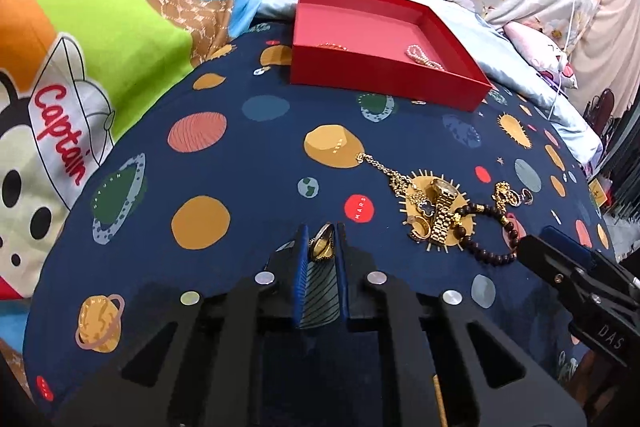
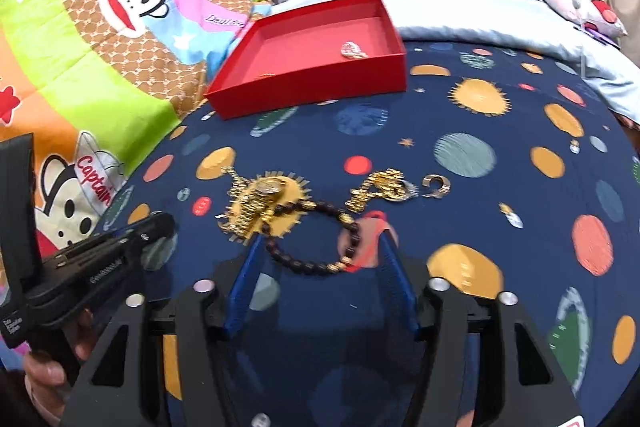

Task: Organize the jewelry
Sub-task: 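Grasp the small gold ring with the left gripper while the right grasps the gold watch, then carry the ring into the red tray and release it while the right lifts the watch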

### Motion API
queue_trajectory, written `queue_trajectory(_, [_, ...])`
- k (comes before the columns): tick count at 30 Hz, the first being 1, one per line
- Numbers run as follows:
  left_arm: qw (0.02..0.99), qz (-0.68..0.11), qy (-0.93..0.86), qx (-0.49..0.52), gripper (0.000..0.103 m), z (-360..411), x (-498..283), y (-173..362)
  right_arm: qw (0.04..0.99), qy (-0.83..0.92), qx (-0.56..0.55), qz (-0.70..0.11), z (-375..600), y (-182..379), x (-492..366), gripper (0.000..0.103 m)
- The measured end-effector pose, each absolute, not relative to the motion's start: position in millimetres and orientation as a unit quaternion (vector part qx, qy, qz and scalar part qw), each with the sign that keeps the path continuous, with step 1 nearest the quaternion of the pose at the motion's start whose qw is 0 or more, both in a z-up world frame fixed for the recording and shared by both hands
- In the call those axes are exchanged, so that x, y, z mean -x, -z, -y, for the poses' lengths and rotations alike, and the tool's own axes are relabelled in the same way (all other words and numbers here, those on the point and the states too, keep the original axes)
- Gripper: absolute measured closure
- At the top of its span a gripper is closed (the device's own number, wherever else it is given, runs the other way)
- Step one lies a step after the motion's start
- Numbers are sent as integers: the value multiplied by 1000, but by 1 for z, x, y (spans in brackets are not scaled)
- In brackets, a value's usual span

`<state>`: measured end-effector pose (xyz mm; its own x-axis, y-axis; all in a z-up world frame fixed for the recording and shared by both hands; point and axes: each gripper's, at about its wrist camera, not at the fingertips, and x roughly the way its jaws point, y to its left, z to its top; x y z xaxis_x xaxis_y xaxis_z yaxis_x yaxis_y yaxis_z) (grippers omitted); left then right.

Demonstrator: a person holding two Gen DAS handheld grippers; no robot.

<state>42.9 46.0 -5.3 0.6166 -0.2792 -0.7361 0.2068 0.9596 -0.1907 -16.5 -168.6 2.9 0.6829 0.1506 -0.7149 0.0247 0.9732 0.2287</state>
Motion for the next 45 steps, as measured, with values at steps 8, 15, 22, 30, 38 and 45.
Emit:
queue_trajectory(8, [894, -420, 143, 59, 91, -48, -47, 8, 904, -64, -132, -401, 151, -4, -12, 67])
queue_trajectory(15, [891, -423, 151, 70, 91, -51, -47, 10, 898, -59, -131, -416, 138, 4, -42, 67])
queue_trajectory(22, [888, -424, 164, 74, 91, -50, -48, 10, 891, -52, -125, -434, 134, 11, -56, 72])
queue_trajectory(30, [887, -424, 168, 75, 91, -49, -48, 10, 892, -49, -120, -433, 133, 12, -54, 81])
queue_trajectory(38, [887, -425, 167, 73, 91, -48, -49, 10, 900, -50, -150, -407, 150, 1, -36, 81])
queue_trajectory(45, [886, -421, 184, 61, 91, -38, -54, -11, 914, -46, -143, -378, 176, -38, -30, 81])
